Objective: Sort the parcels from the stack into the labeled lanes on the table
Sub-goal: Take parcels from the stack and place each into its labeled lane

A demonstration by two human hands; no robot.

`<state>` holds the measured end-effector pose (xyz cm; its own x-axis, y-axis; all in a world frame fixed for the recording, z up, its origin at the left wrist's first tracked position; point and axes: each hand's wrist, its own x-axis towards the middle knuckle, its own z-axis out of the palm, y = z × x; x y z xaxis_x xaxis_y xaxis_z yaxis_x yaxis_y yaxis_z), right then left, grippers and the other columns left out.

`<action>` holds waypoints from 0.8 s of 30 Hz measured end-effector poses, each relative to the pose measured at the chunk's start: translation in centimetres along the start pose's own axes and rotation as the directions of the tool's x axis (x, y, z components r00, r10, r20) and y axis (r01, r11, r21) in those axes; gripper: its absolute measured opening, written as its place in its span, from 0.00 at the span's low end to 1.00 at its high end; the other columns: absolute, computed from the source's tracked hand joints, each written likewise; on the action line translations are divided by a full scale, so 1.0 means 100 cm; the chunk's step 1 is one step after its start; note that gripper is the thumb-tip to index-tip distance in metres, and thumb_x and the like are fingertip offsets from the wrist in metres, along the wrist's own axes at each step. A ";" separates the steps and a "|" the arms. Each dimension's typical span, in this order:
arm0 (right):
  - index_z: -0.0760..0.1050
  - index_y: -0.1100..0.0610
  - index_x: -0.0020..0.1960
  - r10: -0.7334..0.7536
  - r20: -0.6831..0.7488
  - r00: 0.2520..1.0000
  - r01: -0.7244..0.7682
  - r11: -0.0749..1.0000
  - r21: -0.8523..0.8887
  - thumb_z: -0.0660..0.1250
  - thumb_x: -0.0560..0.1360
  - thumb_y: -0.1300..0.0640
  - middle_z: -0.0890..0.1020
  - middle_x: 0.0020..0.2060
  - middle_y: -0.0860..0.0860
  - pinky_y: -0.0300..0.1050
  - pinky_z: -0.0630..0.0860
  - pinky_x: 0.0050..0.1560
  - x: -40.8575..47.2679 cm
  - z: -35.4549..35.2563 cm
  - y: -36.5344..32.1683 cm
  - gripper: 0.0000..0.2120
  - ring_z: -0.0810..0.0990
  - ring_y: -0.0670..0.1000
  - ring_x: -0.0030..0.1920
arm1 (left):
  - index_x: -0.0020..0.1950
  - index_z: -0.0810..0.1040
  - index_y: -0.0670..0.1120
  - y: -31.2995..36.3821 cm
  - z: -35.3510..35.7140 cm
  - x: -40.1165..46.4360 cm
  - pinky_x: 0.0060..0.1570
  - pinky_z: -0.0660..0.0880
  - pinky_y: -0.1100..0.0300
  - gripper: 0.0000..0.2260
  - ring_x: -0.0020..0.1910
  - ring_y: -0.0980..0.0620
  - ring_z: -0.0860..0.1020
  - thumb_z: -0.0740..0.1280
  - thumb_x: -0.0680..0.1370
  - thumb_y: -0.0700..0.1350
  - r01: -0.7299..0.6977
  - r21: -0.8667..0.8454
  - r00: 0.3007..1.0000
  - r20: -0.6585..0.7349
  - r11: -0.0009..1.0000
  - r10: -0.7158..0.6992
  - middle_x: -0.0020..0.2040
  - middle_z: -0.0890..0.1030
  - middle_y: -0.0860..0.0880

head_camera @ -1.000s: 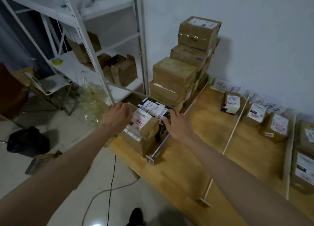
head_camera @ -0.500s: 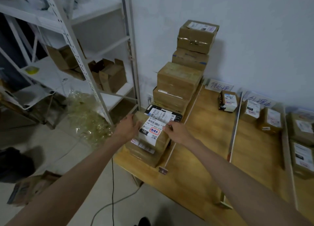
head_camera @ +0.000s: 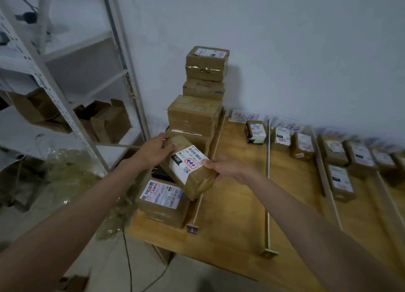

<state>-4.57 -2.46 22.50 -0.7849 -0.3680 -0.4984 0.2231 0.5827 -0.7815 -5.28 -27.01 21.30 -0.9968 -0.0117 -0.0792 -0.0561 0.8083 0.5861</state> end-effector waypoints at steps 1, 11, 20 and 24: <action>0.75 0.58 0.68 0.016 -0.020 1.000 -0.016 1.000 0.012 0.61 0.82 0.46 0.80 0.63 0.52 0.45 0.79 0.57 -0.008 -0.009 0.007 0.22 0.79 0.52 0.62 | 0.71 0.69 0.46 0.010 0.005 0.002 0.52 0.70 0.58 0.22 0.55 0.50 0.75 0.59 0.82 0.57 -0.034 0.000 0.999 0.003 0.999 0.034 0.64 0.77 0.45; 0.79 0.64 0.60 0.258 -0.421 0.870 -0.201 0.964 0.175 0.63 0.81 0.45 0.84 0.52 0.56 0.44 0.82 0.48 -0.090 -0.091 0.128 0.23 0.83 0.52 0.49 | 0.69 0.70 0.43 0.110 0.101 0.006 0.58 0.74 0.50 0.24 0.61 0.43 0.75 0.55 0.82 0.59 -0.319 0.210 0.945 0.148 0.924 0.293 0.66 0.74 0.42; 0.79 0.66 0.59 0.398 -0.572 0.717 -0.243 0.912 0.330 0.64 0.80 0.46 0.83 0.51 0.58 0.48 0.82 0.45 -0.132 -0.141 0.228 0.22 0.83 0.55 0.48 | 0.74 0.66 0.45 0.183 0.199 0.021 0.63 0.71 0.52 0.25 0.67 0.45 0.71 0.54 0.82 0.59 -0.406 0.344 0.908 0.254 0.847 0.332 0.70 0.71 0.45; 0.79 0.67 0.59 0.430 -0.607 0.668 -0.281 0.901 0.329 0.63 0.80 0.44 0.83 0.54 0.62 0.57 0.79 0.58 -0.123 -0.178 0.263 0.25 0.82 0.59 0.54 | 0.74 0.67 0.45 0.210 0.237 0.044 0.63 0.69 0.52 0.25 0.65 0.45 0.72 0.55 0.82 0.58 -0.439 0.363 0.894 0.270 0.822 0.359 0.68 0.72 0.45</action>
<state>0.68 30.30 14.79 -0.7795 0.4444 -0.4416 0.6121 0.3905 -0.6876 -9.48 3.88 14.19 -0.8954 0.4383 -0.0783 0.4126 0.8830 0.2239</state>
